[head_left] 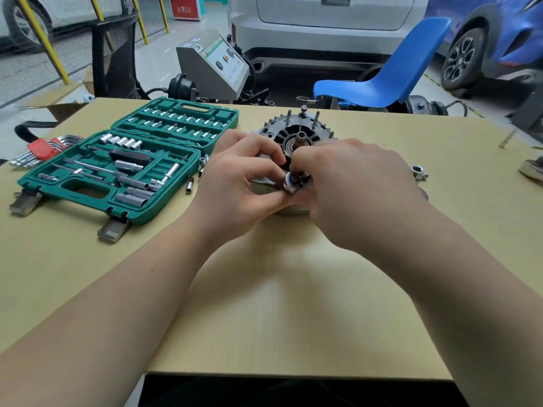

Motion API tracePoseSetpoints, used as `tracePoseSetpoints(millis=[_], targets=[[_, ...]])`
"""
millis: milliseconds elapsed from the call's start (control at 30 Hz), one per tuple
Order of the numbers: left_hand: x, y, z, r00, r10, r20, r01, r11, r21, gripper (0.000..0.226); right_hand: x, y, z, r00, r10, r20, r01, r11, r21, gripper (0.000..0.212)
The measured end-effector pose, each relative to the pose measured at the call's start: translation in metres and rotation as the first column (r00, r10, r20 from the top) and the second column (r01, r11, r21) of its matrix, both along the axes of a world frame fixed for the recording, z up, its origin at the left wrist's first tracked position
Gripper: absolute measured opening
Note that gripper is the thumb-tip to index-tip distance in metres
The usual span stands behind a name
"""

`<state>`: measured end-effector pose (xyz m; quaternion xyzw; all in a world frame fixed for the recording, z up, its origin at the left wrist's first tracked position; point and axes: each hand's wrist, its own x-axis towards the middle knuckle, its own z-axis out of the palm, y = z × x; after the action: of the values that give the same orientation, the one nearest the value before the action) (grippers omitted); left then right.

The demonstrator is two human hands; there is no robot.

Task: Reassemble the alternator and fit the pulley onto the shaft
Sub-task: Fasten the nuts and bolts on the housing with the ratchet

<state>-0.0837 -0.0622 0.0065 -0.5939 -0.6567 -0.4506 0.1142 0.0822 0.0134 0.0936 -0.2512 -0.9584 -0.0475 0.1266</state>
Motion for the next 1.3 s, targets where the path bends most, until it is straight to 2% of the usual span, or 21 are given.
tracePoseSetpoints(millis=[133, 200, 267, 333, 467, 567, 600, 700, 767, 833, 967, 1067, 1167, 1200, 1300], targets=[[0.002, -0.001, 0.002, 0.999, 0.013, -0.044, -0.013, 1.0, -0.003, 0.021, 0.0, 0.0, -0.001, 1.0, -0.02, 0.009, 0.02, 0.999, -0.031, 0.016], [0.001, -0.001, 0.002, 0.998, 0.014, -0.058, -0.014, 1.0, -0.013, 0.024, -0.001, -0.002, -0.005, 1.0, -0.026, -0.015, 0.025, 0.997, -0.075, 0.039], [0.0, -0.001, 0.001, 0.998, 0.011, -0.057, -0.012, 1.0, -0.013, 0.025, -0.001, -0.004, -0.008, 0.999, -0.029, -0.039, 0.025, 0.995, -0.095, 0.051], [0.0, 0.0, 0.0, 0.999, 0.004, -0.036, -0.004, 1.0, -0.009, 0.025, -0.001, -0.003, -0.009, 0.999, -0.032, -0.04, 0.029, 0.997, -0.072, 0.045], [0.0, 0.001, -0.001, 1.0, -0.004, -0.016, 0.004, 1.0, 0.007, 0.026, 0.0, 0.0, -0.002, 1.0, -0.002, -0.004, 0.002, 1.0, -0.02, 0.011], [0.001, 0.001, -0.001, 0.999, 0.007, -0.042, -0.006, 1.0, 0.01, 0.024, -0.001, 0.001, -0.001, 1.0, -0.015, 0.016, 0.016, 0.999, -0.047, 0.009], [0.0, 0.001, -0.001, 0.998, 0.012, -0.054, -0.012, 1.0, 0.007, 0.024, -0.001, 0.0, -0.001, 1.0, -0.029, 0.006, 0.029, 0.997, -0.069, 0.013], [-0.002, 0.001, -0.002, 0.998, 0.009, -0.063, -0.009, 1.0, 0.002, 0.024, -0.003, -0.003, -0.008, 0.999, -0.034, -0.038, 0.029, 0.993, -0.115, 0.05], [-0.003, 0.001, -0.002, 0.999, 0.003, -0.054, -0.003, 1.0, 0.001, 0.024, -0.003, -0.004, -0.011, 0.998, -0.04, -0.046, 0.034, 0.992, -0.119, 0.054], [-0.003, 0.001, -0.002, 0.999, -0.004, -0.044, 0.004, 1.0, 0.001, 0.023, -0.002, -0.003, -0.011, 0.999, -0.038, -0.037, 0.034, 0.994, -0.1, 0.046], [-0.002, 0.002, -0.002, 0.999, -0.003, -0.045, 0.004, 1.0, 0.012, 0.015, 0.0, 0.0, -0.003, 1.0, -0.002, -0.018, 0.001, 1.0, -0.029, 0.017], [-0.001, 0.002, -0.002, 0.998, 0.005, -0.055, -0.004, 1.0, 0.016, 0.02, -0.001, 0.001, -0.002, 1.0, -0.011, 0.012, 0.012, 0.998, -0.064, 0.009], [-0.002, 0.001, -0.002, 0.998, 0.002, -0.065, -0.001, 1.0, 0.012, 0.024, -0.002, -0.002, -0.008, 0.999, -0.012, -0.032, 0.009, 0.993, -0.114, 0.045], [-0.003, 0.001, -0.002, 0.998, -0.003, -0.065, 0.004, 1.0, 0.013, 0.024, -0.003, -0.003, -0.01, 0.999, -0.013, -0.046, 0.007, 0.993, -0.115, 0.052], [-0.003, 0.001, -0.001, 0.999, -0.022, -0.044, 0.022, 1.0, 0.013, 0.023, -0.003, -0.003, -0.011, 0.999, -0.027, -0.036, 0.025, 0.998, -0.065, 0.05]])
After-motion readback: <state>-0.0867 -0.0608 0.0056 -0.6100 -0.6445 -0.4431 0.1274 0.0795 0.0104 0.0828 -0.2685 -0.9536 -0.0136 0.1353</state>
